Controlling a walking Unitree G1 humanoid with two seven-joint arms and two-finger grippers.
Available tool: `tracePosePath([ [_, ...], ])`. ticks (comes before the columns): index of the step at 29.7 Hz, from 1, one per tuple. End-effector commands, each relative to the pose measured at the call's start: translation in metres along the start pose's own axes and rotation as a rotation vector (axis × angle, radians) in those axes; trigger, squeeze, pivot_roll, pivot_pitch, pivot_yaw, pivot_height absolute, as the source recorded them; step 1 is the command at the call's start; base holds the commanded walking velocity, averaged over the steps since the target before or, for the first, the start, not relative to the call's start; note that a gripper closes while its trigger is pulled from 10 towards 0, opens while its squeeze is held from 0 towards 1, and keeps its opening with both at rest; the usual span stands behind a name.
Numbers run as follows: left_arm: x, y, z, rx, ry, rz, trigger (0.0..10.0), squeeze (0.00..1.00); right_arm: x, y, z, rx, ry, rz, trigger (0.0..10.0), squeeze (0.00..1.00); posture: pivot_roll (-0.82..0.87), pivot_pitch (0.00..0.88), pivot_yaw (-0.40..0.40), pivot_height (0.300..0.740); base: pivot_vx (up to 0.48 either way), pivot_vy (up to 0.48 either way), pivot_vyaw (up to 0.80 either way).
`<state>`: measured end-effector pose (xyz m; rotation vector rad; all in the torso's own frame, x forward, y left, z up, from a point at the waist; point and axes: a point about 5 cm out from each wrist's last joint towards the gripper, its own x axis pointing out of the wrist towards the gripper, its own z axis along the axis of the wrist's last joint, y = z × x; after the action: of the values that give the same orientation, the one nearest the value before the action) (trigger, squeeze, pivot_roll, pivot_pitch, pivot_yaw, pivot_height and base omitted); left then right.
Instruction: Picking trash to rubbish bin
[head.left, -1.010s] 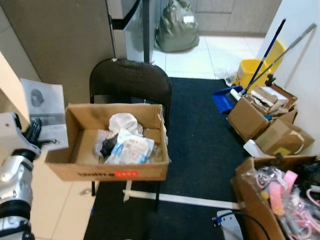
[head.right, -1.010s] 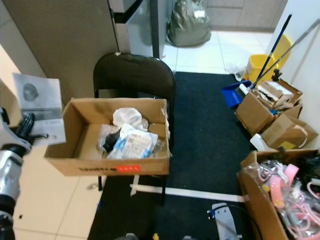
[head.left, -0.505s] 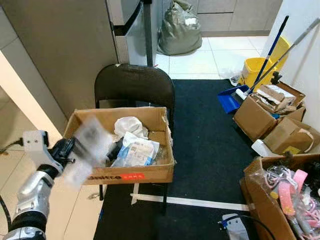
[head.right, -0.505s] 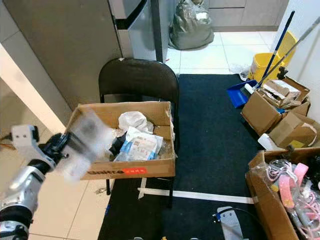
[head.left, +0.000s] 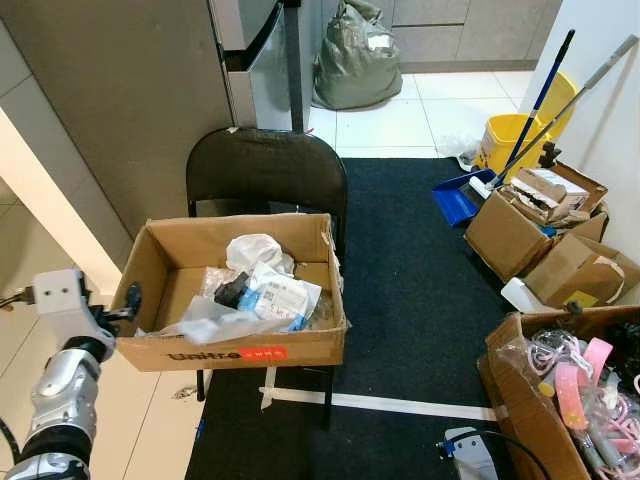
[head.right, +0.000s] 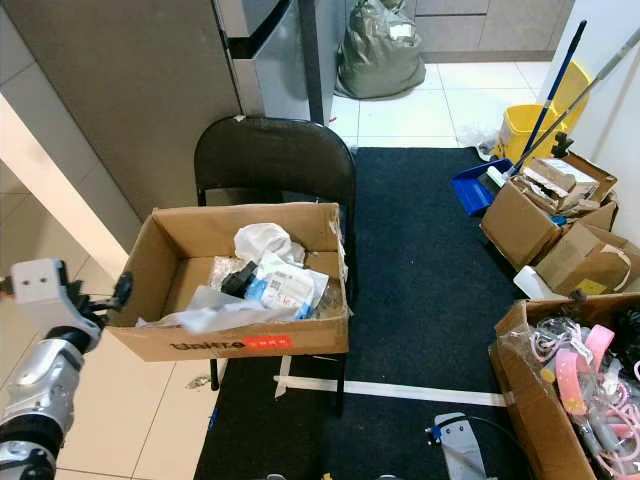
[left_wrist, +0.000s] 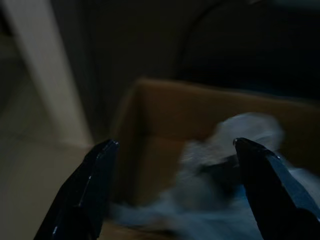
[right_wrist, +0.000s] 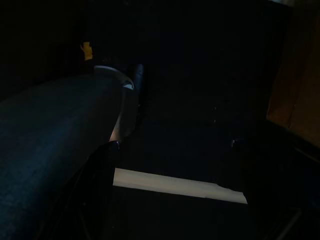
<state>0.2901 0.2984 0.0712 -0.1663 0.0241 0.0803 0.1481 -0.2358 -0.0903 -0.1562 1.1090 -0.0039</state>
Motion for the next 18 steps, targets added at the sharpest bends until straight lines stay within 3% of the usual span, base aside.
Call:
tracePosePath([
  [1,0.000,-0.008,-0.004,-0.045,0.011,-0.058,10.0,0.00,0.000,0.003,-0.005,0.013,0.016,0.012,10.0,0.00,0.00,0.074,0.080,0.740,0.000,0.000,0.00],
  [3,-0.002,-0.032,-0.015,-0.096,0.039,-0.256,10.0,0.00,0.000,0.004,-0.004,0.018,0.013,0.016,10.0,0.00,0.00,0.071,0.080,0.740,0.000,0.000,0.00],
  [4,-0.002,-0.032,-0.015,-0.096,0.039,-0.256,10.0,0.00,0.000,0.004,-0.004,0.018,0.013,0.016,10.0,0.00,0.00,0.071,0.080,0.740,0.000,0.000,0.00],
  [6,-0.011,-0.057,-0.033,-0.112,0.116,-0.439,10.0,0.00,0.000,0.004,-0.001,0.031,-0.002,0.022,10.0,0.00,-0.01,0.067,0.082,0.740,0.000,0.000,0.00],
  [7,-0.011,-0.057,-0.033,-0.112,0.116,-0.439,10.0,0.00,0.000,0.004,-0.001,0.031,-0.002,0.022,10.0,0.00,-0.01,0.067,0.082,0.740,0.000,0.000,0.00],
  [9,-0.032,-0.090,-0.060,-0.139,0.236,-0.692,10.0,0.00,0.002,0.005,0.014,0.075,-0.060,0.039,10.0,0.00,-0.01,0.064,0.081,0.740,0.000,0.000,0.00],
  [13,-0.036,-0.095,-0.064,-0.143,0.252,-0.727,10.0,0.00,0.002,0.006,0.017,0.084,-0.072,0.043,10.0,0.00,-0.01,0.064,0.081,0.740,0.000,0.000,0.00],
  [18,-0.053,-0.114,-0.076,-0.196,0.311,-0.893,10.0,0.00,0.003,0.011,0.041,0.126,-0.159,0.086,10.0,0.00,-0.02,0.063,0.081,0.740,0.000,0.000,0.00],
])
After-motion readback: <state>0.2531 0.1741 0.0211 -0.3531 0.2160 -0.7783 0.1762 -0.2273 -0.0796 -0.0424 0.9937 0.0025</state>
